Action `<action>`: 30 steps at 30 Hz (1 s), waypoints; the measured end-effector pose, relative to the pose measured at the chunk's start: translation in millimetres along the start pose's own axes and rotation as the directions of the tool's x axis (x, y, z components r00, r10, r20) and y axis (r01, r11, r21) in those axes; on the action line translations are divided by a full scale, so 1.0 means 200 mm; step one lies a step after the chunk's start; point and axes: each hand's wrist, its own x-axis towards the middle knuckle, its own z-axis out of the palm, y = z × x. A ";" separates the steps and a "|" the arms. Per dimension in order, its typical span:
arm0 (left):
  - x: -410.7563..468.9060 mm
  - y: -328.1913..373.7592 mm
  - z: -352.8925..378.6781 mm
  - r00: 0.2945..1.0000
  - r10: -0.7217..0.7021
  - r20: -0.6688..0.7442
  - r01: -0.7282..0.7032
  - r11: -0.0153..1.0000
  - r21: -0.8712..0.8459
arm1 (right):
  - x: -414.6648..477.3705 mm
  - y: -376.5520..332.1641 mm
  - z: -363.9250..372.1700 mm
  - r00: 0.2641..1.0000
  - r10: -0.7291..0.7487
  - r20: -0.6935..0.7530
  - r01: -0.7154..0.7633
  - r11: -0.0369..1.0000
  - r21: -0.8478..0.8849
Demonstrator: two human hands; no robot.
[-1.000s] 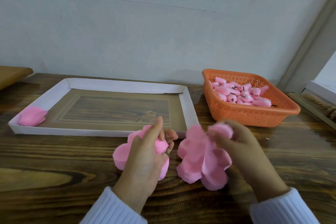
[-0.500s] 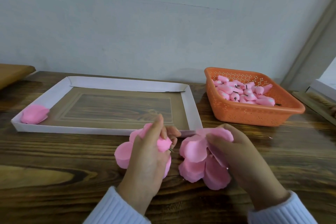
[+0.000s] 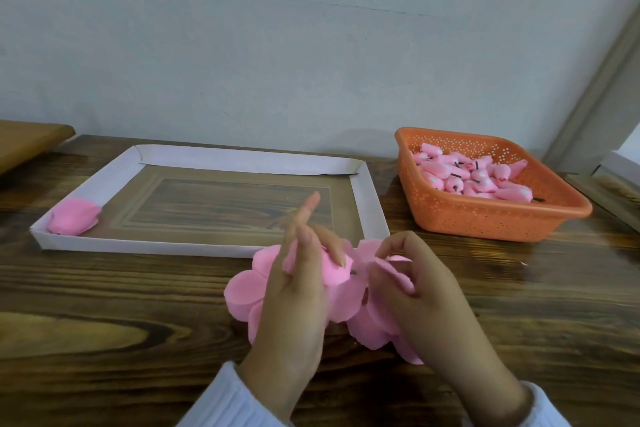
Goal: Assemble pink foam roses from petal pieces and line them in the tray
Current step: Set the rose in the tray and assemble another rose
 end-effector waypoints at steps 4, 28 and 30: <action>-0.01 -0.05 0.01 0.994 0.106 0.024 -0.108 0.985 0.132 | -0.03 -0.02 0.02 0.999 0.000 0.034 -0.004 0.992 0.123; -0.04 -0.02 0.03 0.887 -0.420 0.191 0.454 0.719 -0.526 | -0.07 -0.01 0.06 0.969 -0.245 -0.040 0.236 0.855 0.462; -0.06 -0.04 0.04 0.861 -0.443 0.249 0.502 0.668 -0.549 | -0.05 -0.02 0.06 0.951 -0.277 -0.139 0.309 0.881 0.359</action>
